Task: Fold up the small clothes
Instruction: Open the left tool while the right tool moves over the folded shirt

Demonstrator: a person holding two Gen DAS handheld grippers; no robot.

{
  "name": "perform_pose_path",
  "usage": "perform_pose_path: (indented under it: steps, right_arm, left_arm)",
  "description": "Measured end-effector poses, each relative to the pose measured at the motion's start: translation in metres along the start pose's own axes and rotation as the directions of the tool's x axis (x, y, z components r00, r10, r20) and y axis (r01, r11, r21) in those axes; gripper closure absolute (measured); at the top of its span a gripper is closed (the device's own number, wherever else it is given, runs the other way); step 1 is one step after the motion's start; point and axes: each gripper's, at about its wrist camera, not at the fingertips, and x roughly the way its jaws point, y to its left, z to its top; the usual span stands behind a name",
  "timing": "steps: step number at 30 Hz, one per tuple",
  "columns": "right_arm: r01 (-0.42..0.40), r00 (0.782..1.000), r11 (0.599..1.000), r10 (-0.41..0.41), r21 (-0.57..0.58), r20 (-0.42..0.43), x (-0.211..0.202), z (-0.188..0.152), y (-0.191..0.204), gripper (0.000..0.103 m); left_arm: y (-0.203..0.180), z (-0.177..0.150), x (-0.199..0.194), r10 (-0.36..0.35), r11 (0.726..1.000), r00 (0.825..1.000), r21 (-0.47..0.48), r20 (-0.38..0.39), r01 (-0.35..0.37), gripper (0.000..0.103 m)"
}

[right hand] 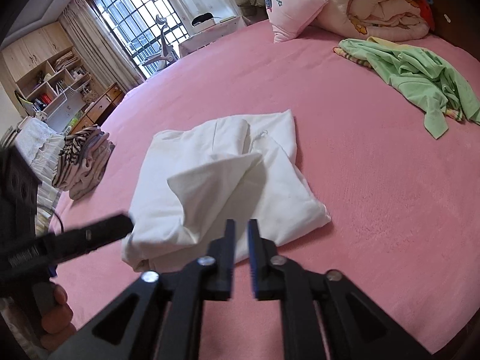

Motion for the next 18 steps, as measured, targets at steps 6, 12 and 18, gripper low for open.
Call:
perform_pose_path:
  steps: [6,12,18]
  right_arm:
    - [-0.118,0.991,0.990,0.122,0.071,-0.049,0.003,0.026,0.000,0.049]
    - [-0.068,0.986,0.998,0.064,-0.017,-0.156,0.035,0.043,0.030,0.041]
    - [0.062,0.972,0.973,-0.110,-0.222,-0.207,0.064,0.046,0.069,0.041]
  left_arm:
    - [0.045,-0.029,0.000,0.129,0.991,0.992,-0.024,-0.008,-0.129,0.038]
    - [0.047,-0.040,0.020,0.134,0.991,0.990,-0.017,-0.040,-0.135,0.038]
    - [0.034,-0.046,0.032,0.139,0.990,0.989,0.031,-0.042,-0.138,0.038]
